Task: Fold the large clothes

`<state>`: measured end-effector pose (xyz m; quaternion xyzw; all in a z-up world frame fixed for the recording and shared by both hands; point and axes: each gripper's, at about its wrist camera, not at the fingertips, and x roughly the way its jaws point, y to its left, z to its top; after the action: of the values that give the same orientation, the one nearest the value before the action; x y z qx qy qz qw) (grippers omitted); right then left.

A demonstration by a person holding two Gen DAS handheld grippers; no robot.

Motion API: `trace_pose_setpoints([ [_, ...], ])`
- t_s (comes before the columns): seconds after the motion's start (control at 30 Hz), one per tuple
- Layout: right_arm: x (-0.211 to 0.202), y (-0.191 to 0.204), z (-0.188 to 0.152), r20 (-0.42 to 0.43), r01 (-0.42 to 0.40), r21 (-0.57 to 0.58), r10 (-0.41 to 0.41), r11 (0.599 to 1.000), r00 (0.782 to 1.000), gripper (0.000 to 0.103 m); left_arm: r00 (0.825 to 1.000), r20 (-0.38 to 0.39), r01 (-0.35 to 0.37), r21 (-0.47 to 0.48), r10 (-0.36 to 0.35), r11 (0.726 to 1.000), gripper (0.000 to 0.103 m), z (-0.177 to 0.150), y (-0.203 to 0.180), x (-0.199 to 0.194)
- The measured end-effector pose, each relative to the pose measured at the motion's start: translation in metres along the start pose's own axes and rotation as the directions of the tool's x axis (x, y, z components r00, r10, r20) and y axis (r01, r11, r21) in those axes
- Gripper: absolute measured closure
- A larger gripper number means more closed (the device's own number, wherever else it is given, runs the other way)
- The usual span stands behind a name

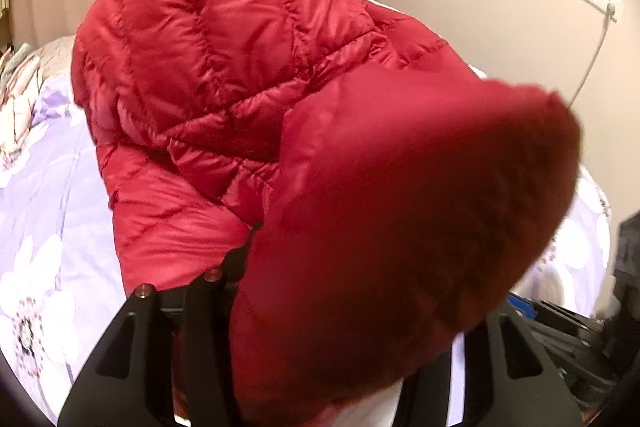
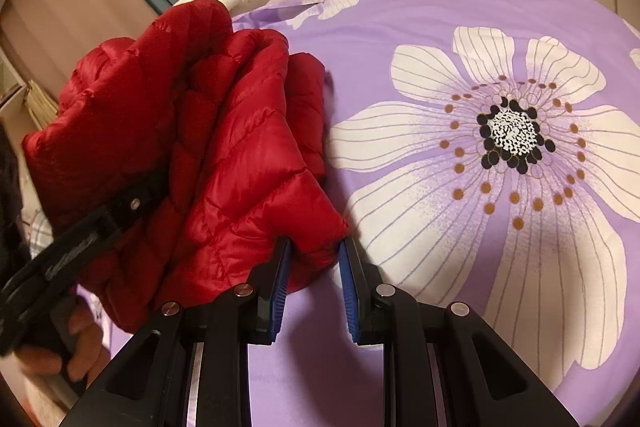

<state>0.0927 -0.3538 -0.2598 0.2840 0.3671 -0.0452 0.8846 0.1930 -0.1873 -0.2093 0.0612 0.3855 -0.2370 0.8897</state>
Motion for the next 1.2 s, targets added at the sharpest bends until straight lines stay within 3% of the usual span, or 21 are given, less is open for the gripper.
trace_pose_setpoints([
  [0.13, 0.001, 0.001, 0.000, -0.001, 0.002, 0.006, -0.002, 1.000, 1.000, 0.081, 0.998, 0.009, 0.055, -0.053, -0.054, 0.997, 0.053, -0.010, 0.011, -0.012],
  [0.33, 0.001, 0.005, -0.001, -0.003, 0.010, 0.006, -0.010, 1.000, 1.000, 0.081, 1.000, -0.003, 0.021, 0.040, -0.021, 0.999, 0.053, -0.016, 0.002, -0.007],
  [0.5, 0.000, 0.000, 0.000, -0.009, -0.013, 0.026, 0.013, 1.000, 1.000, 0.081, 0.999, -0.005, 0.033, 0.042, -0.033, 0.999, 0.053, -0.020, 0.004, -0.001],
  [0.7, -0.002, 0.001, 0.001, -0.011, -0.002, 0.017, 0.002, 1.000, 1.000, 0.081, 0.998, -0.029, 0.053, 0.031, -0.053, 0.998, 0.050, 0.001, 0.004, 0.012],
  [0.83, -0.015, 0.001, 0.009, 0.003, -0.041, 0.039, 0.041, 0.998, 0.999, 0.081, 0.996, -0.041, 0.085, 0.015, -0.084, 0.996, 0.048, 0.011, 0.012, 0.017],
  [0.97, -0.040, 0.006, 0.027, 0.055, -0.124, 0.030, 0.122, 0.992, 0.991, 0.063, 0.994, -0.044, 0.099, 0.023, -0.098, 0.995, 0.044, 0.022, 0.012, 0.023],
  [1.03, -0.053, 0.010, 0.036, 0.091, -0.194, 0.030, 0.191, 0.981, 0.977, 0.046, 0.995, -0.046, 0.092, 0.042, -0.090, 0.995, 0.043, 0.017, 0.006, 0.022],
  [1.1, -0.065, 0.016, 0.046, 0.133, -0.274, 0.041, 0.267, 0.961, 0.954, 0.019, 0.995, -0.044, 0.088, 0.049, -0.086, 0.995, 0.042, 0.021, 0.006, 0.025],
  [1.2, -0.058, 0.038, 0.059, 0.090, -0.341, -0.019, 0.342, 0.940, 0.936, 0.019, 0.995, -0.040, 0.095, 0.041, -0.093, 0.995, 0.041, 0.012, 0.001, 0.020],
])
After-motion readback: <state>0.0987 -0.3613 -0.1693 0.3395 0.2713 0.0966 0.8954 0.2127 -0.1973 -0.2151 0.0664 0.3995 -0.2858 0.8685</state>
